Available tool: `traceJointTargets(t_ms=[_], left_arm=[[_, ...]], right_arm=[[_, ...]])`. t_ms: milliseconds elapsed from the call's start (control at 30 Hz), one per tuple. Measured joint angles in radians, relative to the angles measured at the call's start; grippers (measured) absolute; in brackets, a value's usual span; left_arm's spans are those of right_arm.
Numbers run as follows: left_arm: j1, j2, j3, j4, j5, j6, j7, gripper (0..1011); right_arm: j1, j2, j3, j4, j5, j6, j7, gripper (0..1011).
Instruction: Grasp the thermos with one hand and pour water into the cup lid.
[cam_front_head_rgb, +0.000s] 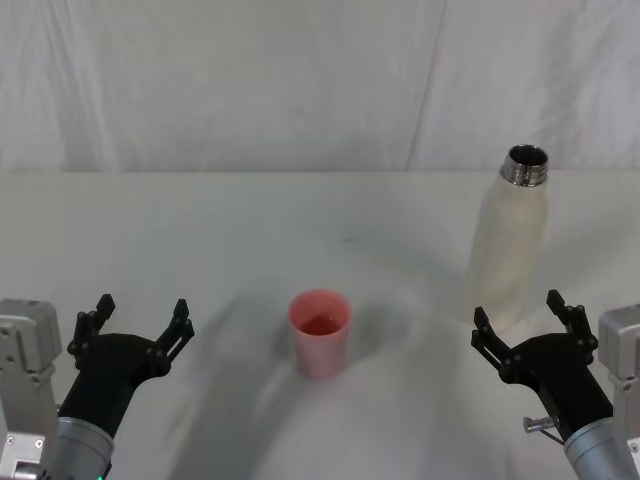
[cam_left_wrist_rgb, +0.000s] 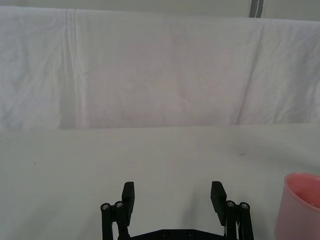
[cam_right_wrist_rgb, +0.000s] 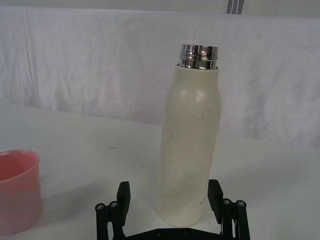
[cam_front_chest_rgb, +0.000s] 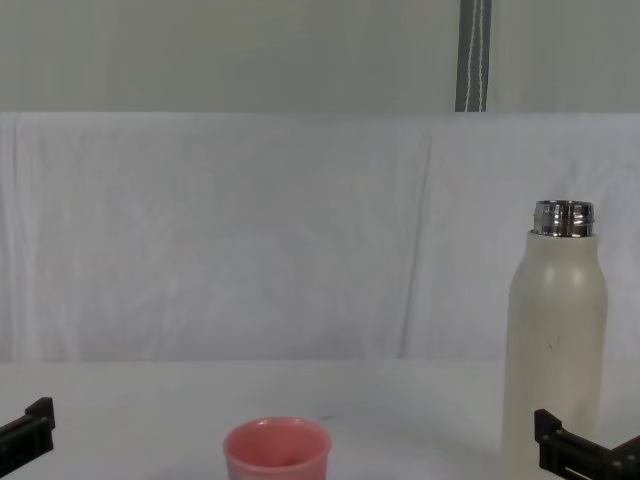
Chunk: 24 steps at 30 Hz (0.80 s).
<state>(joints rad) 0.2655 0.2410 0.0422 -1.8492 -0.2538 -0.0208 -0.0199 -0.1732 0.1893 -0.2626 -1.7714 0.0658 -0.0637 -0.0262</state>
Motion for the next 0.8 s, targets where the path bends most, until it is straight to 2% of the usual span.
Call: traceJointTargets(t_ms=[800], left_arm=[[0.000, 0.000, 0.000, 0.000, 0.000, 0.000, 0.000, 1001]], right_arm=[[0.000, 0.000, 0.000, 0.000, 0.000, 0.000, 0.000, 1001]])
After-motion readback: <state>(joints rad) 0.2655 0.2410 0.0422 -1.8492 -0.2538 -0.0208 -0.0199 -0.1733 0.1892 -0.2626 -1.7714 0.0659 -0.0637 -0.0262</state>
